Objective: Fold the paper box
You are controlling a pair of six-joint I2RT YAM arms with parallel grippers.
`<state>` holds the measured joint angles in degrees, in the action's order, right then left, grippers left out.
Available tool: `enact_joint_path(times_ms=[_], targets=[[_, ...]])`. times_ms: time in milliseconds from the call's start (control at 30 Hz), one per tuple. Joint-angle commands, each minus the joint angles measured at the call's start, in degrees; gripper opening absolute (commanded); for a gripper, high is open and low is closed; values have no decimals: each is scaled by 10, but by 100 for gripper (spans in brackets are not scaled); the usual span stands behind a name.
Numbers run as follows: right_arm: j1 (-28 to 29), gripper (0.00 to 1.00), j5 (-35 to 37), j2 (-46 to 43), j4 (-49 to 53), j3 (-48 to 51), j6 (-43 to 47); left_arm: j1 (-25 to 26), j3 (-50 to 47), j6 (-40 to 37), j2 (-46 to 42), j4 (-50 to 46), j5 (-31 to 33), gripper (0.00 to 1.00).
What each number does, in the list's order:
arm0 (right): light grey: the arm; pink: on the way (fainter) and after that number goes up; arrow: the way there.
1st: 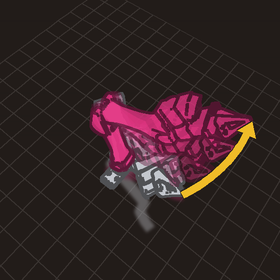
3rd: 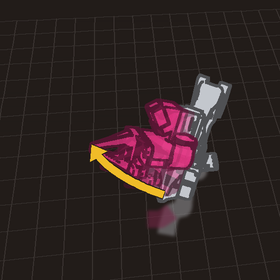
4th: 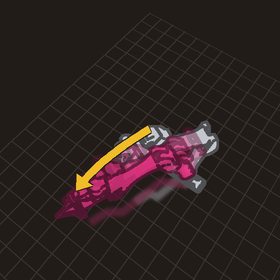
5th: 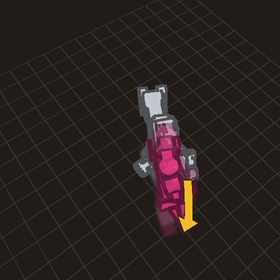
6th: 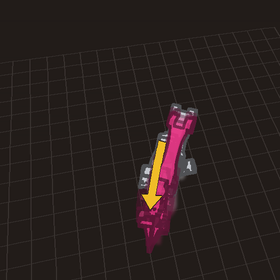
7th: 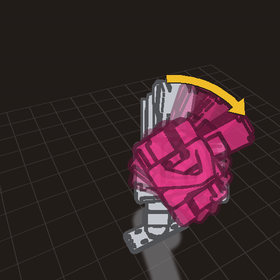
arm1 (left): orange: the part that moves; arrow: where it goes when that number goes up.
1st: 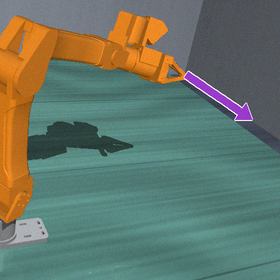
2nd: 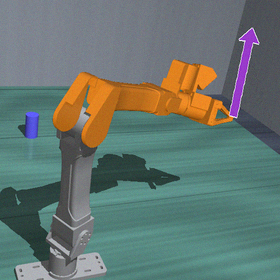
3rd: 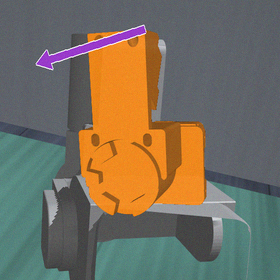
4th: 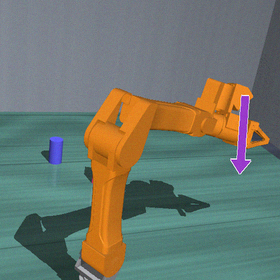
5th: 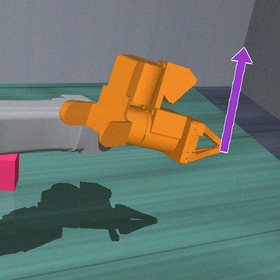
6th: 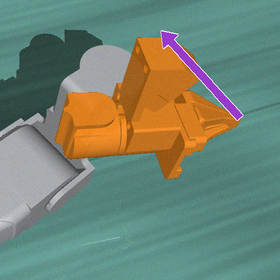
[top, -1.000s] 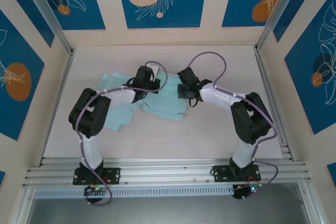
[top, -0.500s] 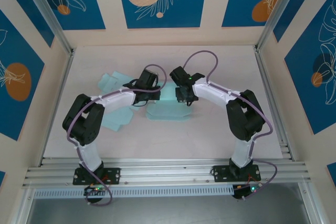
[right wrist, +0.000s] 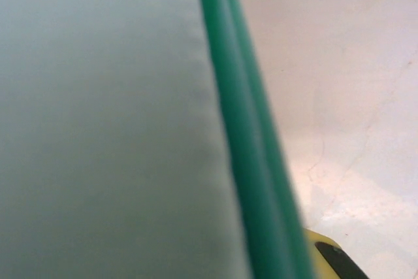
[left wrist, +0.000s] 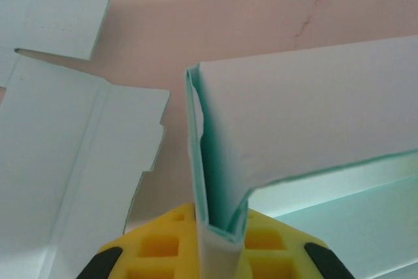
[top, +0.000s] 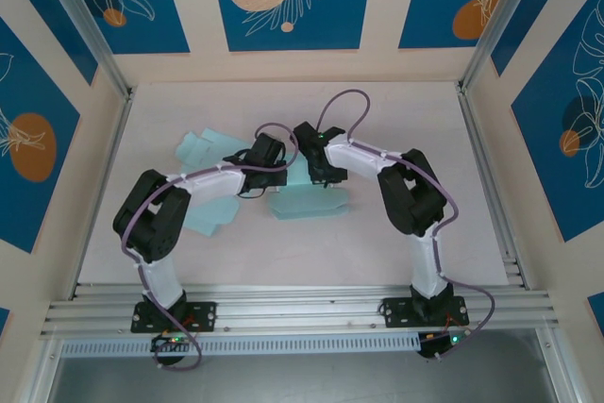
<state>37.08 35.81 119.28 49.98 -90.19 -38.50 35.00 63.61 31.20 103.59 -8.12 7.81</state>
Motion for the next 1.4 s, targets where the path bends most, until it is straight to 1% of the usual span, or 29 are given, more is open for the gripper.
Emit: enact_joint_path(times_ms=[0, 67, 167, 200, 333, 433, 533, 700, 767, 833, 867, 933, 1000, 1067, 1100, 1200, 1233, 1267, 1333, 1367], targets=[[-23, 17, 170, 48, 201, 4, -58, -10, -24, 24, -30, -27, 99, 0], [-24, 17, 188, 57, 230, 0, -75, -10, -26, 30, -34, -33, 125, 0], [-25, 16, 169, 51, 218, 10, -62, -10, -25, 30, -35, -40, 163, 0], [-23, 16, 152, 44, 201, 18, -49, -10, -23, 27, -32, -42, 174, 0], [-18, 15, 47, -7, 110, 56, 7, -10, -2, 30, -11, -70, 208, 0], [-17, 15, -2, -25, 92, 63, 20, -10, 9, 38, 5, -82, 215, 7], [-13, 15, -31, -30, 85, 64, 28, -10, 27, 38, 25, -101, 213, 16], [-6, 15, -46, -29, 77, 65, 26, -10, 49, 40, 49, -114, 190, 19], [-5, 15, -51, -27, 71, 66, 26, -10, 53, 37, 56, -117, 179, 18], [-5, 15, -53, -26, 66, 66, 25, -10, 56, 34, 61, -127, 179, 14], [-5, 15, -56, -26, 63, 66, 25, -10, 57, 33, 63, -134, 184, 11], [-7, 15, -61, -26, 60, 65, 26, -11, 59, 32, 67, -155, 198, 10], [-9, 15, -66, -28, 58, 65, 27, -12, 64, 36, 69, -182, 225, 1], [-11, 15, -70, -32, 57, 68, 27, -18, 71, 41, 73, -202, 242, 0], [-12, 15, -71, -34, 55, 69, 27, -22, 74, 42, 75, -205, 241, 0], [-13, 15, -86, -35, 44, 74, 30, -32, 80, 37, 78, -199, 210, 0], [-13, 15, -92, -34, 41, 73, 31, -32, 81, 33, 75, -193, 192, 4], [-13, 15, -96, -33, 39, 71, 32, -31, 81, 31, 71, -186, 167, 10], [-11, 15, -107, -28, 38, 65, 33, -31, 84, 28, 60, -178, 122, 27], [-11, 15, -112, -26, 38, 62, 33, -31, 86, 27, 56, -179, 106, 32]])
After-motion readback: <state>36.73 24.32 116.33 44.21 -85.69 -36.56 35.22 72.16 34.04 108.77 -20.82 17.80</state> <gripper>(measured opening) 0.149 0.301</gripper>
